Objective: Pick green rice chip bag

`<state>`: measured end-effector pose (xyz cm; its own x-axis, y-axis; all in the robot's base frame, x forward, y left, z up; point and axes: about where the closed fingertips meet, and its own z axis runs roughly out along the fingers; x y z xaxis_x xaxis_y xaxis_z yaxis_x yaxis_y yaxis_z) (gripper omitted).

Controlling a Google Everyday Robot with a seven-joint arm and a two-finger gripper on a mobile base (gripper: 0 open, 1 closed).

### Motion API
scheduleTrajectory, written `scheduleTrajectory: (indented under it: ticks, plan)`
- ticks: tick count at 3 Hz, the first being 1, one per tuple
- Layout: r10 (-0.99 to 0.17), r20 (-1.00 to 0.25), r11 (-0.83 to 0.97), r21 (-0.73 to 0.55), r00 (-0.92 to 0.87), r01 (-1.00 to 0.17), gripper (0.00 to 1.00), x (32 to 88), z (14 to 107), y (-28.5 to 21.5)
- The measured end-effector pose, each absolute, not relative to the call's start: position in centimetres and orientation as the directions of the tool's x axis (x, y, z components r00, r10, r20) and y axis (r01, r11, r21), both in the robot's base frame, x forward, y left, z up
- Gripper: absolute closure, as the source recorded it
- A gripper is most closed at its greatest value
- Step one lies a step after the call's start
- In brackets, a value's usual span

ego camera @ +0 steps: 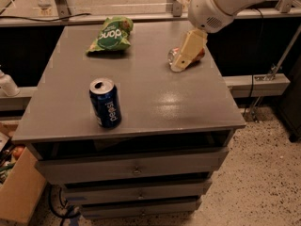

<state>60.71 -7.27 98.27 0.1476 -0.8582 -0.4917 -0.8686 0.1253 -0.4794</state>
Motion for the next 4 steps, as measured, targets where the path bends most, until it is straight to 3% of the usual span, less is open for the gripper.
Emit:
scheduleTrajectory:
  ticks: [2, 4]
  plan:
    - [-0.833, -0.510, 0.129, -0.554, 0.213, -0.823, 0.00, 66.9, 96.5, -3.8]
    - [-0.818, -0.548, 0.191, -0.543, 0.173, -0.818, 0.00, 74.0, 93.7, 0.3]
